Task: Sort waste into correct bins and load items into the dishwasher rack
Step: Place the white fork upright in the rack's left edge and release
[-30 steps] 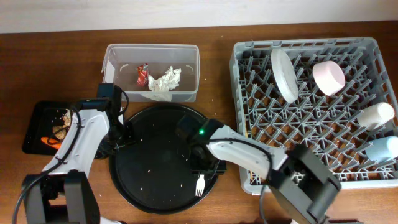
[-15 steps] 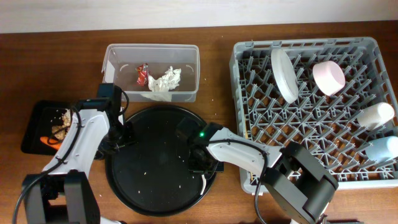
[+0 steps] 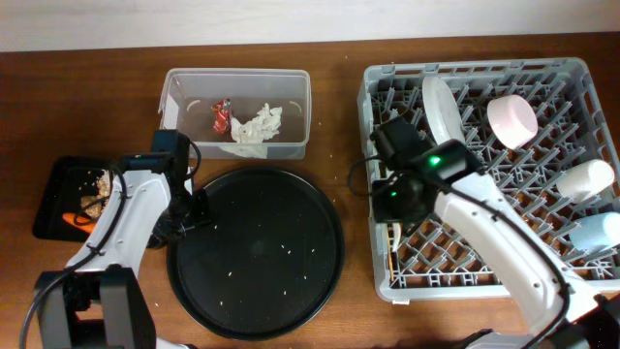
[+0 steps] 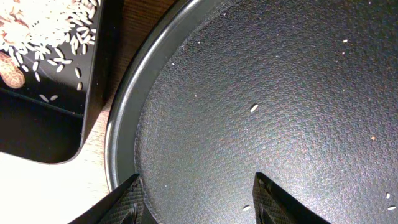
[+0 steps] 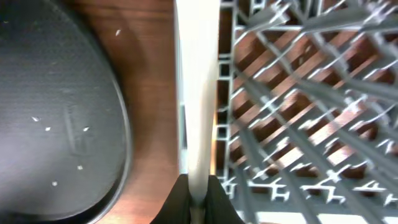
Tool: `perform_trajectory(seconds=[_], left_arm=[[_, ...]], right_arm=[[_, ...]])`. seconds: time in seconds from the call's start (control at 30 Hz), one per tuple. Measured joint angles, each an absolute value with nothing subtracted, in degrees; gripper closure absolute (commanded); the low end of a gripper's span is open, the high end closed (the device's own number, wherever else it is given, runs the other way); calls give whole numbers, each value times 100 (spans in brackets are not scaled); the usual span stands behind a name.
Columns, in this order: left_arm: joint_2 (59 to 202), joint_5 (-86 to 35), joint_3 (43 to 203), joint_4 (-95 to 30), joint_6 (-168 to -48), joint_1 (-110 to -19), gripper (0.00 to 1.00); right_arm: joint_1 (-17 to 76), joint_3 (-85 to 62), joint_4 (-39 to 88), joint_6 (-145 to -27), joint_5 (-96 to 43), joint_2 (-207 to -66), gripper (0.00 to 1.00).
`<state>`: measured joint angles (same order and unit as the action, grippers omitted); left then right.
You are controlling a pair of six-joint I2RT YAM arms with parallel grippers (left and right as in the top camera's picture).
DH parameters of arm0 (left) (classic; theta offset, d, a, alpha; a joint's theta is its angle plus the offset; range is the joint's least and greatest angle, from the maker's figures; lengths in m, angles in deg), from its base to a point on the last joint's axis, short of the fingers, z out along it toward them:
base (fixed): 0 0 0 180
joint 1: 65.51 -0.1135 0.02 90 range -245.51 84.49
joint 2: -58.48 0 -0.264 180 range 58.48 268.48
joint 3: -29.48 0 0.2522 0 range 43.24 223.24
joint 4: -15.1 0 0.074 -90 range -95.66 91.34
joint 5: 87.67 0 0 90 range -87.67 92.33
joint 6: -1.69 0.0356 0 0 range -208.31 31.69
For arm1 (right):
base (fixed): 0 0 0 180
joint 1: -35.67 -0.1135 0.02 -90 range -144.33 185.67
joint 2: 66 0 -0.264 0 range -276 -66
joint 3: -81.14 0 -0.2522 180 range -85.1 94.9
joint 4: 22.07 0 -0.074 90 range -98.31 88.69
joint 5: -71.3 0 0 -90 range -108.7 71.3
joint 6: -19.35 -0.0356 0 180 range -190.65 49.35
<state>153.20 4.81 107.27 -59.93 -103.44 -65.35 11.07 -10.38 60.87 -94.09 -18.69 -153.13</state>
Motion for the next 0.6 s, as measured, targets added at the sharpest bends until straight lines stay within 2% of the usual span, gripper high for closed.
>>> perform_trajectory(seconds=[0.23, 0.27, 0.37, 0.4, 0.47, 0.6], left_arm=[[15320, 490, 10725, -5996, -10344, -6535, 44], [15320, 494, 10725, -5996, -10344, -6535, 43], [15320, 494, 10725, -5996, -10344, -6535, 43], [15320, 494, 10725, -5996, -10344, -6535, 43], [15320, 494, 10725, -5996, -10344, -6535, 43], [15320, 494, 10725, -5996, -10327, -6535, 35]], right_arm=[[1159, -1755, 5506, -8847, -1869, -15711, 94], [1159, -1766, 5473, -8841, -1867, -15761, 85], [1159, -1766, 5423, -8812, -1863, -15800, 78], [1159, -1766, 5408, -8819, -1854, -15800, 70], [1170, -1768, 5405, -8810, -1762, -15800, 69], [1175, -1768, 5392, -8913, -1742, -15800, 69]])
